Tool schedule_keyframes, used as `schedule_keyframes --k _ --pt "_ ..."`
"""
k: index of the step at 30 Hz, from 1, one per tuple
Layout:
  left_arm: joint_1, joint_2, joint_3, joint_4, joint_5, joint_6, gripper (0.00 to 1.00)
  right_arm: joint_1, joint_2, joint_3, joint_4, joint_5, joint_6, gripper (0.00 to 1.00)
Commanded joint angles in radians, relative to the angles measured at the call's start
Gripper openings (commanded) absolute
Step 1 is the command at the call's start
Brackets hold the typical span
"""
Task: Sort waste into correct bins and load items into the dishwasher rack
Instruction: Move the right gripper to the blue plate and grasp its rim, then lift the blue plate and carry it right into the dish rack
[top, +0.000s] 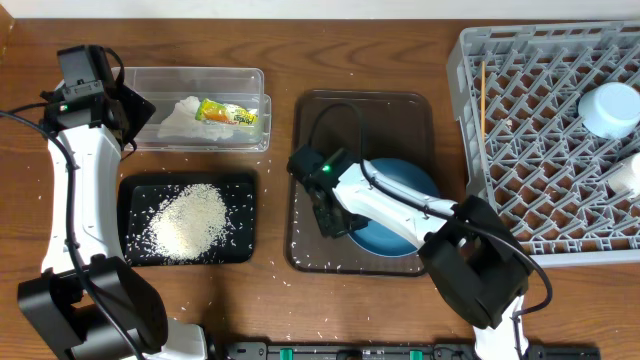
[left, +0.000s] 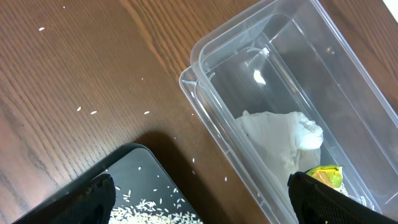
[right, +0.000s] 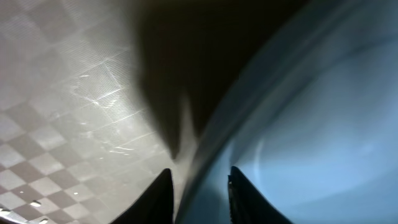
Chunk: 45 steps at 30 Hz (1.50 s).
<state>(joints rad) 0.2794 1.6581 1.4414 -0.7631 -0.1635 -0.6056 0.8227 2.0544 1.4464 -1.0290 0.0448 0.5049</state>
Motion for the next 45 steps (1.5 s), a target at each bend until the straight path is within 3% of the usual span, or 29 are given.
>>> schedule_keyframes --k 1,3,5,16,25,32,36,41,45 --pt "0.001 -0.016 0.006 -0.006 -0.002 0.002 0.91 0.007 0.000 0.029 -0.011 0.000 -0.013 0.22" --pt "0.001 -0.016 0.006 -0.006 -0.002 0.002 0.91 0.003 -0.001 0.067 -0.039 0.000 -0.014 0.16" --pt "0.001 -0.016 0.006 -0.006 -0.002 0.002 0.91 0.002 -0.001 0.112 -0.067 0.000 -0.021 0.02" --pt "0.001 -0.016 0.006 -0.006 -0.002 0.002 0.91 -0.045 -0.001 0.431 -0.228 0.013 -0.193 0.01" --pt "0.001 -0.016 0.006 -0.006 -0.002 0.002 0.91 -0.283 -0.001 0.754 -0.307 0.044 -0.274 0.01" --pt "0.001 -0.016 0.006 -0.006 -0.002 0.002 0.91 -0.591 -0.001 0.800 -0.229 -0.325 -0.453 0.01" --pt "0.001 -0.016 0.006 -0.006 -0.002 0.002 0.92 -0.770 0.001 0.787 -0.121 -0.642 -0.549 0.01" --pt "0.001 -0.016 0.006 -0.006 -0.002 0.002 0.91 -0.927 0.003 0.747 0.058 -1.045 -0.549 0.01" --pt "0.001 -0.016 0.006 -0.006 -0.002 0.002 0.92 -0.983 0.006 0.666 0.192 -1.182 -0.504 0.01"
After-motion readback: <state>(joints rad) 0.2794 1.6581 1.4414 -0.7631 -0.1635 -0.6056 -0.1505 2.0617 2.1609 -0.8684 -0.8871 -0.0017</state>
